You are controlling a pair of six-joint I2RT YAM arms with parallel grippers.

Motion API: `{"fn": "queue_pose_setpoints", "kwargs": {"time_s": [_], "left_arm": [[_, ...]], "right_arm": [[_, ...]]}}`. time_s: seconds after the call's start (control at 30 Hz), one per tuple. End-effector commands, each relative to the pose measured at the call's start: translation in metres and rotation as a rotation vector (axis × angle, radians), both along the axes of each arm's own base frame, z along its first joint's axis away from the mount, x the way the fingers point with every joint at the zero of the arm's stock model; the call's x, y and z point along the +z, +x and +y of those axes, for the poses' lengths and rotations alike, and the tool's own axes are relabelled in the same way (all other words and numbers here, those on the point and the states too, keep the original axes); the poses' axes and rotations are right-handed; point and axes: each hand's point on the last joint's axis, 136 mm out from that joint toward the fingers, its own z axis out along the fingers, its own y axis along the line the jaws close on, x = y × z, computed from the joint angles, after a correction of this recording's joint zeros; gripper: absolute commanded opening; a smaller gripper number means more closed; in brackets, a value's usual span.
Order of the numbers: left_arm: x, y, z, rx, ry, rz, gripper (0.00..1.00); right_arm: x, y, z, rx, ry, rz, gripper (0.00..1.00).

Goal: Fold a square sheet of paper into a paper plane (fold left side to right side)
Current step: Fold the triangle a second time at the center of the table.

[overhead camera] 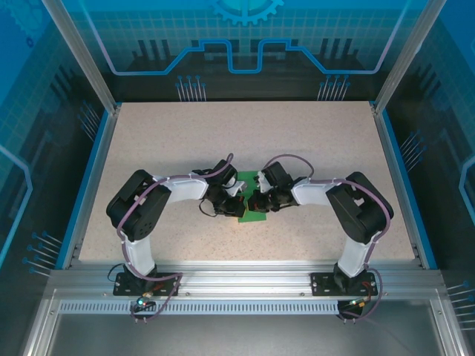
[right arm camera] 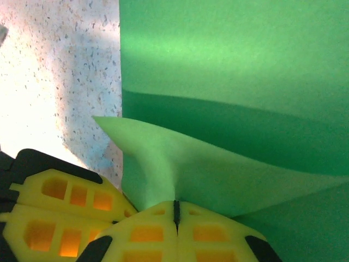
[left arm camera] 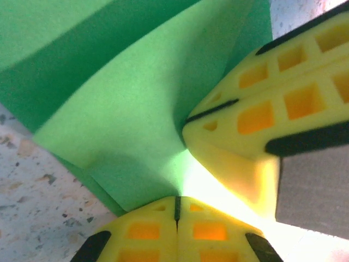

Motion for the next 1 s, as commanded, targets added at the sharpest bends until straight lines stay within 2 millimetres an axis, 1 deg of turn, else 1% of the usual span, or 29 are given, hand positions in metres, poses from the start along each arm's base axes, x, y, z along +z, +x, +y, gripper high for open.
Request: {"fn": "queue_pose_setpoints", "kwargs": {"time_s": [0.0,0.17,0.33,0.4,0.87,0.97], "left_arm": [[-0.03,-0.025,0.023,0.002,0.118,0.092,0.0],[-0.032,-0.026,0.024,0.001,0.122,0.094,0.0],[-0.031,-0.026,0.024,0.001,0.12,0.094,0.0],[-0.031,-0.026,0.024,0.001,0.12,0.095,0.0],[-0.029,-0.025,0.023,0.0,0.115,0.089,0.0],[-0.027,-0.024,0.022,0.003,0.109,0.082,0.0]], "right_arm": [[-0.018,0.013,-0.027,-0.055,-0.097,0.009,0.0],[-0.018,0.019,-0.036,-0.071,-0.098,0.009,0.0],[-0.022,0.023,-0.05,-0.089,-0.107,0.022,0.0],[-0.015,0.035,-0.05,-0.094,-0.096,0.002,0.0],[-0.013,0.06,-0.082,-0.135,-0.103,0.007,0.0],[-0.006,0.065,-0.086,-0.145,-0.095,-0.011,0.0]]}}
